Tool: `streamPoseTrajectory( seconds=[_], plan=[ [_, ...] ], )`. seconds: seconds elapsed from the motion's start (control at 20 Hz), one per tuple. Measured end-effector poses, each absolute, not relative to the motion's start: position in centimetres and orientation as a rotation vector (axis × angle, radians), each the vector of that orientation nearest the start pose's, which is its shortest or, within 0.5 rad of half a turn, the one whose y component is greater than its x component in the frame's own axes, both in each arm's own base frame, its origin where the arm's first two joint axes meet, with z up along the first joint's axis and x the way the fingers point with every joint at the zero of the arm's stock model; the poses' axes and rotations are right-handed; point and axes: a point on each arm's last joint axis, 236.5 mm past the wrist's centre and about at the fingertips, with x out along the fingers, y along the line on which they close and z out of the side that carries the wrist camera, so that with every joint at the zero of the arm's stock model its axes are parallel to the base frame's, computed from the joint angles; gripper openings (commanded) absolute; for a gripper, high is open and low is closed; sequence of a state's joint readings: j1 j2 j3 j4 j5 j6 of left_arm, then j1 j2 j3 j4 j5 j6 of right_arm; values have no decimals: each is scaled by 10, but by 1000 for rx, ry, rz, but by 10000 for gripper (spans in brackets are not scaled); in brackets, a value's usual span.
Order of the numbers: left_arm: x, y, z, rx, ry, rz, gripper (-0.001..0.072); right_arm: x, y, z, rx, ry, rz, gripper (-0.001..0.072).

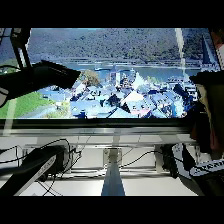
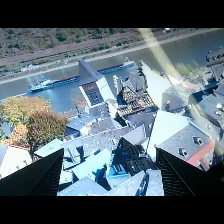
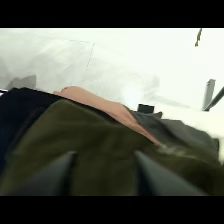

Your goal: Fold the clothes and pants, and hang the long-sleeved shirts on hangers.

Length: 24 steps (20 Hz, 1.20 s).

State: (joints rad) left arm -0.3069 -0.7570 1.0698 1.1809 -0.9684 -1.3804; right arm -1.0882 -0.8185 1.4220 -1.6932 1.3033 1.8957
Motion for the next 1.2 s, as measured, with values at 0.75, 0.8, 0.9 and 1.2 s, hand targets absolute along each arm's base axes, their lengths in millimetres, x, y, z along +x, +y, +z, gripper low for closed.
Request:
streamPoseTrajectory(
  seconds=[0.75, 0.8, 0.9, 1.2],
  plan=[
    [309, -175, 205, -40, 640, -593, 652, 322, -97, 288, 269, 554, -220, 43],
    [309, -175, 205, -40, 640, -593, 652, 328, -72, 287, 231, 570, -141, 43],
    [309, -176, 205, -40, 640, -593, 652, 335, -28, 287, 168, 583, -6, 43],
    [309, -175, 205, -40, 640, -593, 653, 336, 21, 287, 71, 588, 136, 43]
  ],
)
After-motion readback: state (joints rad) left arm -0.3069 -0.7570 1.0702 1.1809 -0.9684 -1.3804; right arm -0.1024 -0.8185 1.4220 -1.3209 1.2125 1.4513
